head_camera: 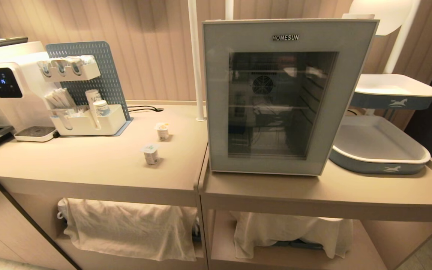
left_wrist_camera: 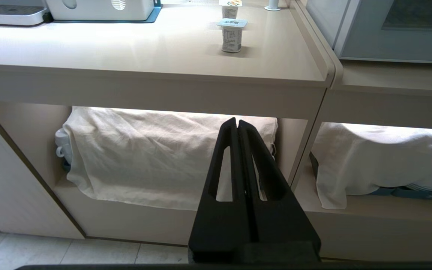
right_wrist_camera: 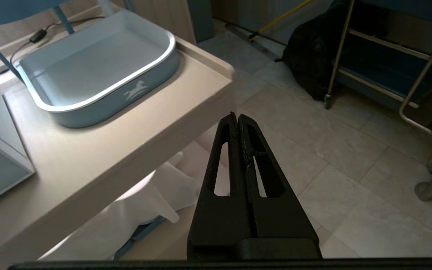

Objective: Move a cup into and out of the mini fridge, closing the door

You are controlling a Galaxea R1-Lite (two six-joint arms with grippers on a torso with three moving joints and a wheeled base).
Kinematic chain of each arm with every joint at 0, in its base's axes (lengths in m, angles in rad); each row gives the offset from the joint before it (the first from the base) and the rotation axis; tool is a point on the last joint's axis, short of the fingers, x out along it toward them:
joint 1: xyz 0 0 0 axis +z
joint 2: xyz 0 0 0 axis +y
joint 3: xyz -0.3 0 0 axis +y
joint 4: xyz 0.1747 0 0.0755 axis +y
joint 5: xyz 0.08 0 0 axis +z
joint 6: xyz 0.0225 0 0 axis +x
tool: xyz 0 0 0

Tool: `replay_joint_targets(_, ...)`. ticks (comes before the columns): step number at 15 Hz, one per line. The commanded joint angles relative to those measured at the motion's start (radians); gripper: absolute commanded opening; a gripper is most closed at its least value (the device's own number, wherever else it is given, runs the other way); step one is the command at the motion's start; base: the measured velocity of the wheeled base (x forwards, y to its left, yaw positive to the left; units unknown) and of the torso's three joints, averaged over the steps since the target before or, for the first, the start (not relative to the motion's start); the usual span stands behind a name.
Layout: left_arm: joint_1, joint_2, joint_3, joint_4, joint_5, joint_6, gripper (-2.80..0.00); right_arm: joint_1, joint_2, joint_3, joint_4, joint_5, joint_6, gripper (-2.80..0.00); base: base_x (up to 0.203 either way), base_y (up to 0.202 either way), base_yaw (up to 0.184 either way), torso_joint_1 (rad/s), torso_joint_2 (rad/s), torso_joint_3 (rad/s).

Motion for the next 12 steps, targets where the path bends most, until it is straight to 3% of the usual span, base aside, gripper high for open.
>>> replay_joint_targets(1, 0.000, 0.000, 0.000, 0.000, -0.001, 0.000, -2.80, -0.026, -0.319, 0.090, 0.006, 0.071, -0.030, -2.80, 0.000, 0.000, 0.000, 0.000, 0.00, 0.000)
replay_joint_targets(3, -0.001, 0.000, 0.000, 0.000, -0.001, 0.000, -2.80, -0.034, -0.482, 0.143, -0.025, 0.227, -0.067, -2.80, 0.000, 0.000, 0.000, 0.000, 0.00, 0.000)
replay_joint_targets(5, 0.000, 0.000, 0.001, 0.000, 0.000, 0.000, -2.80, -0.039, -0.518, 0.295, -0.122, 0.553, -0.163, -2.80, 0.000, 0.000, 0.000, 0.000, 0.00, 0.000)
replay_joint_targets(7, 0.000, 0.000, 0.000, 0.001, 0.000, 0.000, -2.80, -0.041, -0.512, 0.444, -0.228, 0.760, -0.278, -2.80, 0.000, 0.000, 0.000, 0.000, 0.00, 0.000)
replay_joint_targets(8, 0.000, 0.000, 0.000, 0.001, 0.000, 0.000, -2.80, -0.042, -0.509, 0.463, -0.220, 0.848, -0.333, -2.80, 0.000, 0.000, 0.000, 0.000, 0.00, 0.000)
replay_joint_targets(10, 0.000, 0.000, 0.000, 0.001, 0.000, 0.000, -2.80, -0.042, -0.505, 0.452, -0.145, 0.849, -0.381, -2.80, 0.000, 0.000, 0.000, 0.000, 0.00, 0.000)
replay_joint_targets(12, 0.000, 0.000, 0.000, 0.003, -0.002, 0.002, -2.80, -0.042, -0.505, 0.452, -0.135, 0.846, -0.356, -2.80, 0.000, 0.000, 0.000, 0.000, 0.00, 0.000)
